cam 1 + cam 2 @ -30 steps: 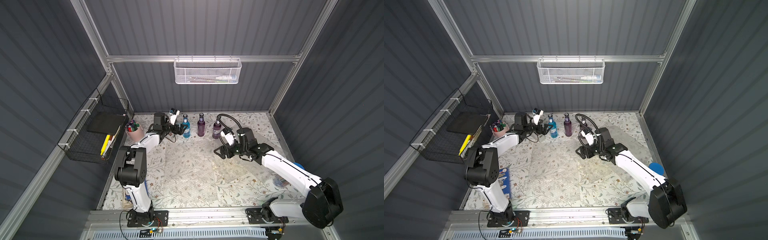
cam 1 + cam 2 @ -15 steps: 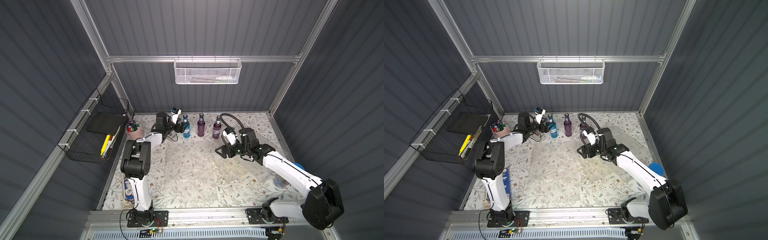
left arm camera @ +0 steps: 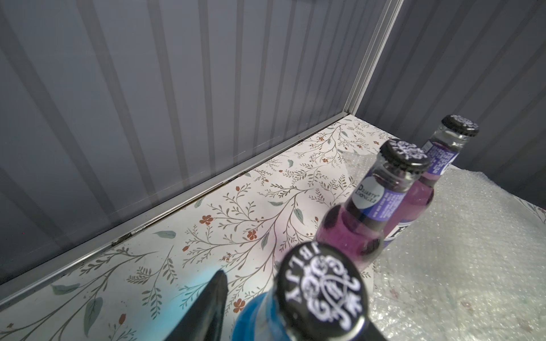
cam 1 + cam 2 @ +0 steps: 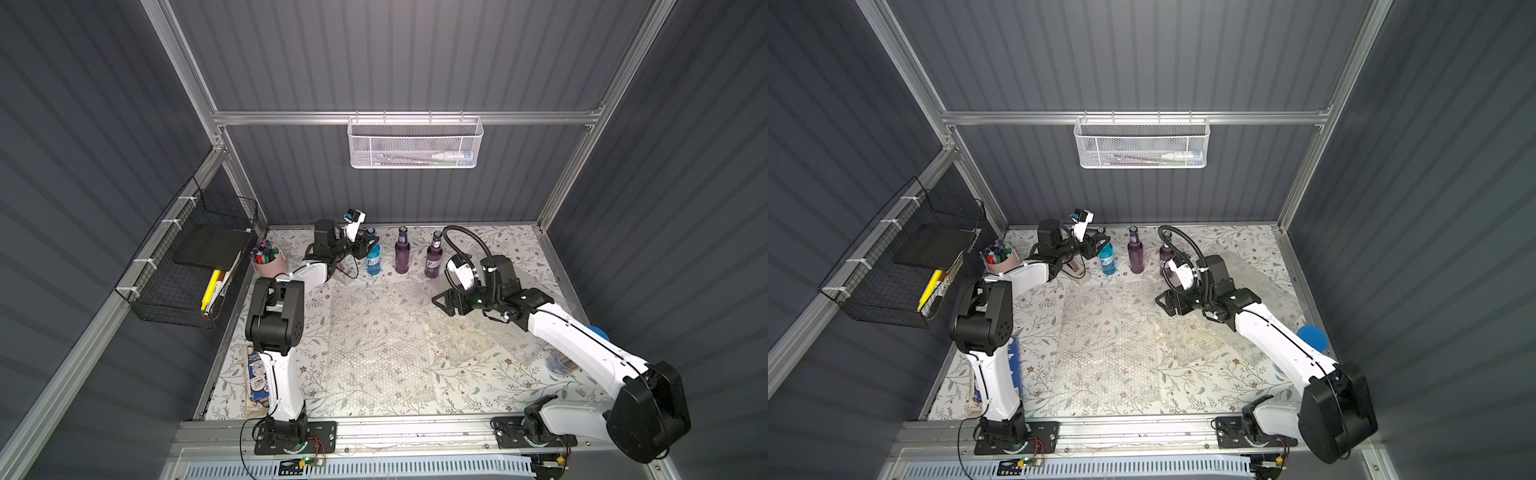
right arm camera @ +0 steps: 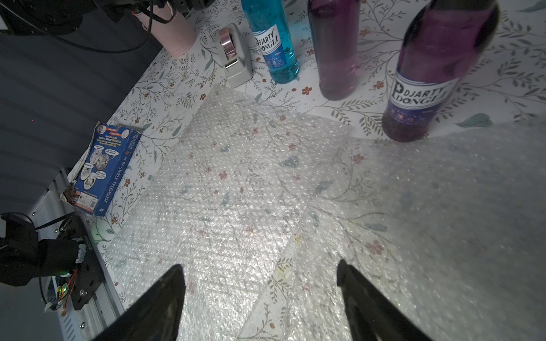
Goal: Wrap wine bottles in bubble wrap
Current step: Pick up the wine bottle from the center of the board.
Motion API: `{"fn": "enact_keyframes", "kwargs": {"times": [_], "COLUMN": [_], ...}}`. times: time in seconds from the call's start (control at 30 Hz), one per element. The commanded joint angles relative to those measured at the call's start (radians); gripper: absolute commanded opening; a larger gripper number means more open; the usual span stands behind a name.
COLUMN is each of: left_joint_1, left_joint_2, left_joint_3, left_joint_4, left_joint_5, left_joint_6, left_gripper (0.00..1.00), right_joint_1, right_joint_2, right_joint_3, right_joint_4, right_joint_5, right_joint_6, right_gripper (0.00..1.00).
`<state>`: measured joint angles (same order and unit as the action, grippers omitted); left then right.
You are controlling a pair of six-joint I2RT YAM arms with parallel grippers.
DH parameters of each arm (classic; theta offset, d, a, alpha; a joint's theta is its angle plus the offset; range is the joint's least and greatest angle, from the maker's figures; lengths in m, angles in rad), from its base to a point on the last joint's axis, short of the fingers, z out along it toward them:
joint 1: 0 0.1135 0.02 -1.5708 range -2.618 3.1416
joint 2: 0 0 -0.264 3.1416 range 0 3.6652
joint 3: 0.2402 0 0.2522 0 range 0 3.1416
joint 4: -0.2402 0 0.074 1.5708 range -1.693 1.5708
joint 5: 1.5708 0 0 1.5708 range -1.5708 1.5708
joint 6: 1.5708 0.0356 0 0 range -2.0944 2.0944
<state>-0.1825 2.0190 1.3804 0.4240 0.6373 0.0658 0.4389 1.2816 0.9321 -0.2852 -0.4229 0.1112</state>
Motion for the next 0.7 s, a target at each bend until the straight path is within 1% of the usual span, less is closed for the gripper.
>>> {"fn": "enact_keyframes", "kwargs": {"times": [0.0,0.17,0.33,0.5,0.6,0.63,0.67], "left_joint_1": [0.005,0.005,0.005,0.005,0.005,0.005,0.004], "left_joint_2": [0.019,0.02,0.0,-0.019,-0.055,-0.073,-0.096], "left_joint_3": [0.036,0.064,0.097,0.173,0.21,0.217,0.219], "left_joint_4": [-0.001,-0.052,-0.078,-0.135,-0.195,-0.218,-0.241], "left_joint_5": [0.035,0.039,0.031,0.035,0.036,0.03,0.027], "left_joint_6": [0.004,0.039,0.074,0.129,0.165,0.182,0.198], "left_gripper": [0.45,0.28,0.21,0.18,0.15,0.12,0.11], "right_joint_1": [-0.008,-0.011,-0.018,-0.021,-0.023,-0.022,-0.022], "right_joint_2": [-0.005,-0.002,-0.005,-0.008,-0.02,-0.026,-0.031], "right_joint_3": [0.016,0.02,0.025,0.024,0.021,0.017,0.012], "right_joint_4": [-0.009,-0.012,-0.01,-0.004,-0.001,0.002,0.008], "right_joint_5": [-0.017,-0.014,-0.01,-0.005,-0.007,-0.007,-0.01], "right_joint_6": [-0.019,-0.027,-0.024,-0.016,-0.013,-0.013,-0.013], "right_gripper": [0.83,0.83,0.83,0.83,0.83,0.83,0.83]}}
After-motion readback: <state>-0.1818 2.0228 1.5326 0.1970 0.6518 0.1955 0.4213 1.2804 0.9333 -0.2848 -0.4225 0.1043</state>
